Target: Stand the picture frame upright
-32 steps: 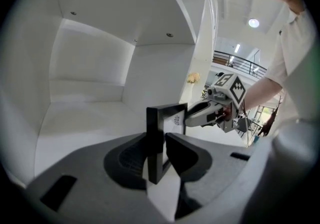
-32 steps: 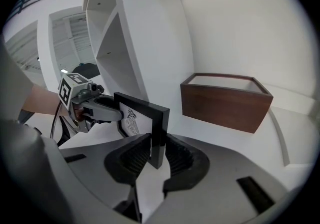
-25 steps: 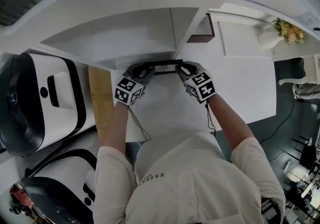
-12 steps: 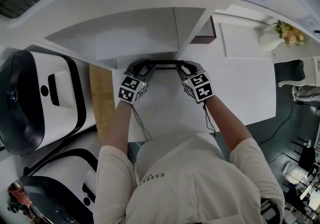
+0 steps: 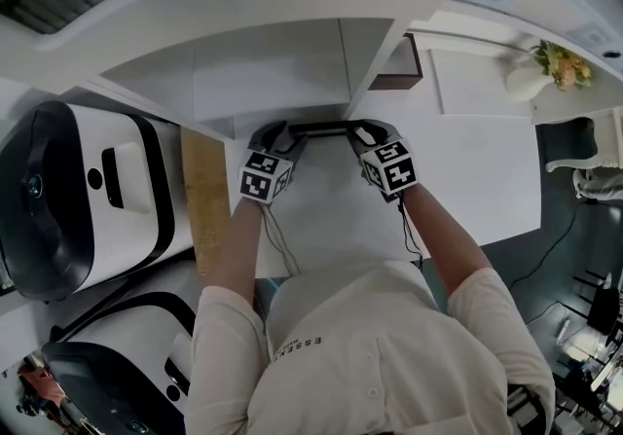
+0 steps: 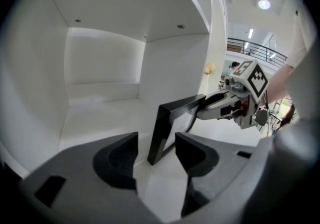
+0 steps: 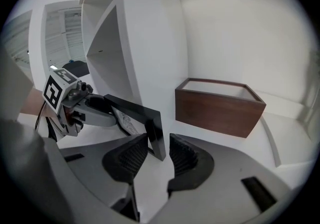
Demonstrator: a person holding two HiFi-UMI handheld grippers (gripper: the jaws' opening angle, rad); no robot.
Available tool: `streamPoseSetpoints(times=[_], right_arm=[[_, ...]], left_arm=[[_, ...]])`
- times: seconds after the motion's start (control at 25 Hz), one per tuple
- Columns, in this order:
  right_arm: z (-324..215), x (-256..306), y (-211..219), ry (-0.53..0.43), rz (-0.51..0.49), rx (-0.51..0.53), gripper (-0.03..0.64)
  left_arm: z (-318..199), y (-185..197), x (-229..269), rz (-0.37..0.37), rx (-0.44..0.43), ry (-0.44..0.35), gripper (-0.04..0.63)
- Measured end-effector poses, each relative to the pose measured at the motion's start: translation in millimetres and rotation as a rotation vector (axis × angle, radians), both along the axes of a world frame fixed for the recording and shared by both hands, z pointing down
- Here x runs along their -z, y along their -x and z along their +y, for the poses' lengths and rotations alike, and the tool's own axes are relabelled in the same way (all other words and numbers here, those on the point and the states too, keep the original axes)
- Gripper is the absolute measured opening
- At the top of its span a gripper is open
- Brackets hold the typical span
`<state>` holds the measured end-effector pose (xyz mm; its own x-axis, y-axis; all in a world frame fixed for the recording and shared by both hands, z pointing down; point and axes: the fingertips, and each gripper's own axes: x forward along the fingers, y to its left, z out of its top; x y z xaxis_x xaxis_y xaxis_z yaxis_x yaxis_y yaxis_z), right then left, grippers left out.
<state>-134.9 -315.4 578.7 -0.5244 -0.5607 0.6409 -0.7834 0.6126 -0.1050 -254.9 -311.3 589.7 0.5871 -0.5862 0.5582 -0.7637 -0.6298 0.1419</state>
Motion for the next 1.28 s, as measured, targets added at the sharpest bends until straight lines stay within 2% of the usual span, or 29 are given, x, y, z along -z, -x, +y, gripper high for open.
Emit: streamPoseSetpoints(times=[0.08,0.2,0.4,0.52,0.64,0.76,0.92,0.96,1.0,1.04,1.2,1.28], right_arm=[[0.6,2.6,-1.9,-0.002,-0.008,-0.008,0.147],[4.5,8.1,-6.2,0.002,-0.022,-0.012,0.187],[19.0,27.9,-15.3,-0.028,-0.072,-0.034,0.192],[30.8,43.6,-17.0,-0.060,-0.099,-0.043,0.190],[46.5,64.3,-16.6,-0.112,-0.122,-0.023,0.178],[58.6,91.8,-19.1,-0.199,-0.137,-0.011,0.080],[72.2,126.5,-20.1,-0.298,-0.165,0.016,0.024],[75.3,133.4,-19.2,-0.316,-0.174,0.027,0.017],[78.5,139.4,-18.5,-0.332,-0.179,0.036,0.017],[81.7,144.3,-18.0,-0.346,-0.183,0.043,0.015],[92.8,158.3,-17.7,-0.381,-0.216,0.046,0.015],[96.9,162.2,-17.7,-0.388,-0.222,0.046,0.015]], left_arm=[[4.4,-1.3,-3.2,-0.001,0.002,0.024,0.263],[10.7,-1.4,1.8,0.047,0.029,0.042,0.338],[26.5,9.7,20.1,0.053,0.107,0.020,0.348],[38.0,12.7,45.6,0.054,0.151,-0.047,0.347],[53.3,7.3,76.9,0.087,0.156,-0.132,0.345],[71.7,-2.1,104.4,0.112,0.121,-0.198,0.310],[90.7,-5.9,134.3,0.154,0.125,-0.259,0.171],[93.1,-4.7,140.7,0.169,0.140,-0.270,0.122],[95.2,-3.2,147.0,0.183,0.155,-0.282,0.032],[97.5,-2.3,152.9,0.192,0.162,-0.295,0.000],[109.7,-5.5,168.0,0.167,0.137,-0.334,0.000],[117.4,-9.6,172.7,0.182,0.114,-0.329,0.001]])
